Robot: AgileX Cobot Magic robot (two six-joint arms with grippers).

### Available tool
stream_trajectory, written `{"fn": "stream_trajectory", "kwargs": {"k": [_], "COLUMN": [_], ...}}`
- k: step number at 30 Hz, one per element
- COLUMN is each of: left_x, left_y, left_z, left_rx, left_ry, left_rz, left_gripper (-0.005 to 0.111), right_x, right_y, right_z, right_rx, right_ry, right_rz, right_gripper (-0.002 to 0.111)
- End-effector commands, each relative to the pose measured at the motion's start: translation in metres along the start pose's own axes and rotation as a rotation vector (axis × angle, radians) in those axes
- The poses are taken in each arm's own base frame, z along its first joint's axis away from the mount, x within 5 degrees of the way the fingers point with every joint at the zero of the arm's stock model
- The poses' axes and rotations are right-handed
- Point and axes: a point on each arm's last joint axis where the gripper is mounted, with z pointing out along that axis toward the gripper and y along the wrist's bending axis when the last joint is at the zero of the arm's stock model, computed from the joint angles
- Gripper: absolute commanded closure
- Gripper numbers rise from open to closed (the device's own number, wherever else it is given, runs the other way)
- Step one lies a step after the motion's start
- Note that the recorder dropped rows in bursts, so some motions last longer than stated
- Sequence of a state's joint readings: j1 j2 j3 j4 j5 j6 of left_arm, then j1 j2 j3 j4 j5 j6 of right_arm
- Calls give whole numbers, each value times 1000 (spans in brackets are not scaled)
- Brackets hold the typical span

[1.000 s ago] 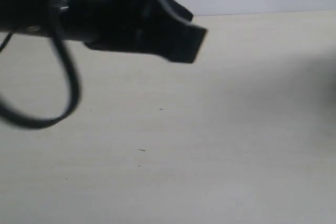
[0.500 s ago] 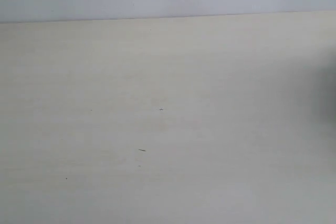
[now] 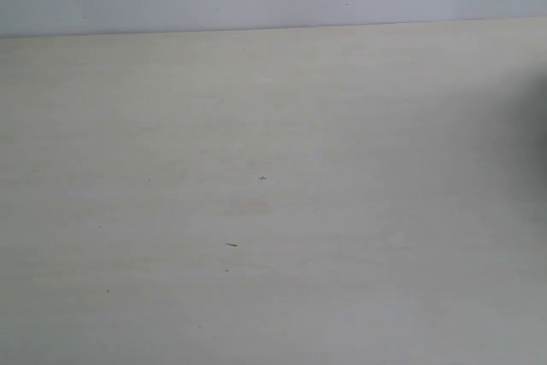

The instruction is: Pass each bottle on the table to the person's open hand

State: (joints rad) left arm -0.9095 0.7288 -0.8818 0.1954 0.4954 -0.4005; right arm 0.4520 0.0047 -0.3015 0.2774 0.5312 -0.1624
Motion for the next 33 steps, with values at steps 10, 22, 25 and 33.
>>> {"fn": "stream_trajectory", "kwargs": {"k": [10,22,25,33], "left_x": [106,173,188,198], "left_y": [72,75,79,84], "left_z": [-49,-60,-52,-49], "left_rx": [-556,-582,-567,-618], "left_ry": [-138,-395,-381,-393], "left_rz": [-360,-117,-112,-128], "left_gripper": [104,104,104,104], "right_x": [0,0,0,0], "right_y": [0,0,0,0], "right_z": [0,0,0,0], "right_rx": [-3,-3,-3,-3], "right_ry": [-11,-11,-11,-11], "right_rz": [1,1,1,1], "right_gripper": [108,108,108,108]}}
